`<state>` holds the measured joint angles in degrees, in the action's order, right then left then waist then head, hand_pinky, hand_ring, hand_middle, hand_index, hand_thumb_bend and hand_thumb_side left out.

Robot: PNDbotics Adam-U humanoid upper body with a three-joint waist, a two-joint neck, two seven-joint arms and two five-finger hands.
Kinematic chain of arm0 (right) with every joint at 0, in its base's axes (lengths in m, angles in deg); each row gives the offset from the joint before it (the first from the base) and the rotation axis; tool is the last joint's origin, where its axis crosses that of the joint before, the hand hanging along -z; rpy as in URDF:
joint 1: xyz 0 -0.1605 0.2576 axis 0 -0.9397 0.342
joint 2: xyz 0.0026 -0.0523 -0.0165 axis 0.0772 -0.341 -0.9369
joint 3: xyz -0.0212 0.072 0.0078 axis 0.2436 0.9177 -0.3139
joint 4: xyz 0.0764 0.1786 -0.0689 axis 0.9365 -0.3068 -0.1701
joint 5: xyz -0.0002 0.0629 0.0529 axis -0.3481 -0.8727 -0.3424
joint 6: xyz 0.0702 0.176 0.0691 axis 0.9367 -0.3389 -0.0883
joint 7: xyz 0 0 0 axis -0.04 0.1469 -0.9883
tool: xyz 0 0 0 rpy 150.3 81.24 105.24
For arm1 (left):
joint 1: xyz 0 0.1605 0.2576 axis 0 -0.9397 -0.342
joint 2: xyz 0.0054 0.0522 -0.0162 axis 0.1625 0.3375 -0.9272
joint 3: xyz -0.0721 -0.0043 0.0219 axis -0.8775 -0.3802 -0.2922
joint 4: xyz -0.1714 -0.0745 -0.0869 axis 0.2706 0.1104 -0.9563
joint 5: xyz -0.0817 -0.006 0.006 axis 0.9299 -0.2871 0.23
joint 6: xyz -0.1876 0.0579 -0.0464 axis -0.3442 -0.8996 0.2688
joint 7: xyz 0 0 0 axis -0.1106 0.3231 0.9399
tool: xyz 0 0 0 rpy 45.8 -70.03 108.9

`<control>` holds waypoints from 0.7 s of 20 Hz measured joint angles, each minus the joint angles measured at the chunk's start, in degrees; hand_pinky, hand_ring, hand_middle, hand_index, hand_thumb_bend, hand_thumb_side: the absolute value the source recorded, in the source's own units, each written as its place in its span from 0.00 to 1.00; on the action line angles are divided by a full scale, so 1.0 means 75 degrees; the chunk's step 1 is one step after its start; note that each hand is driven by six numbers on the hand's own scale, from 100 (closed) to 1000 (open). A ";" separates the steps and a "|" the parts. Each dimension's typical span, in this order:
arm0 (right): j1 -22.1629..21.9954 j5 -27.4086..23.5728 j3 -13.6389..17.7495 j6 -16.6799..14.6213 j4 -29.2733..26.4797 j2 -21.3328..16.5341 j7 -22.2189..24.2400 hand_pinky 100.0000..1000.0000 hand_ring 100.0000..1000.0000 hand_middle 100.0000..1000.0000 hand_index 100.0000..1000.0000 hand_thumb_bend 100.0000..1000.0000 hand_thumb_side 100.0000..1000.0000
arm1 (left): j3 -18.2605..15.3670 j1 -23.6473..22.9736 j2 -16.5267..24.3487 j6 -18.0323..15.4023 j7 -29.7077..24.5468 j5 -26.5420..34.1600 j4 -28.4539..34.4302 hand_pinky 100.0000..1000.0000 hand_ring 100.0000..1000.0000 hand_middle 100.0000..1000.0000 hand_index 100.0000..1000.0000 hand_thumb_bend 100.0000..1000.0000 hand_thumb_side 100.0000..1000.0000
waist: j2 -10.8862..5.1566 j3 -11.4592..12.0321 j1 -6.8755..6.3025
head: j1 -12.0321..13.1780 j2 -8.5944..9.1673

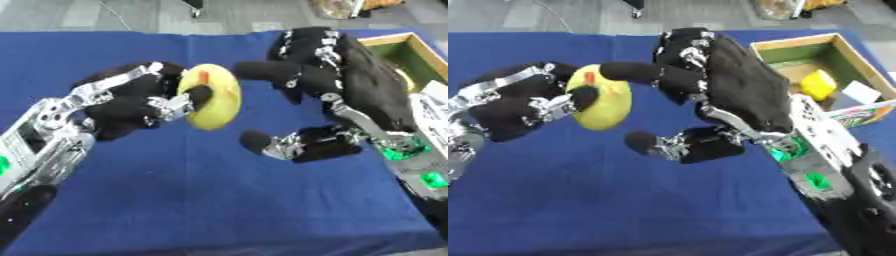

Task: Pick up the objects with one hand, pass them to the other hand, and then place them into the box on the other side of the table.

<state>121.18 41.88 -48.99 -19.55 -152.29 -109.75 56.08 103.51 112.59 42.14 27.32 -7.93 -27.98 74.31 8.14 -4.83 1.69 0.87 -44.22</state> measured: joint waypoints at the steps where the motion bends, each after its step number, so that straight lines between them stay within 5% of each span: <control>1: 0.0012 0.0048 -0.0013 -0.0008 0.0000 0.0004 -0.0018 0.45 0.30 0.10 0.88 0.30 0.16 | 0.0013 0.0006 0.0000 0.0014 -0.0018 -0.0002 0.0000 0.63 0.50 0.38 0.46 0.00 0.22 | 0.0000 0.0005 0.0000 | -0.0002 0.0000; 14: 0.0091 0.0159 -0.0142 -0.0036 0.0000 0.0077 0.0032 0.44 0.29 0.09 0.84 0.23 0.09 | 0.0146 0.0189 -0.0012 0.0107 -0.0259 -0.0069 0.0000 0.64 0.51 0.38 0.46 0.00 0.22 | 0.0000 0.0025 0.0000 | -0.0032 0.0000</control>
<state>121.86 43.07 -50.05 -19.82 -152.29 -109.17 56.32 104.61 114.01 42.05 28.12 -9.87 -28.49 74.31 8.14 -4.64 1.69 0.63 -44.22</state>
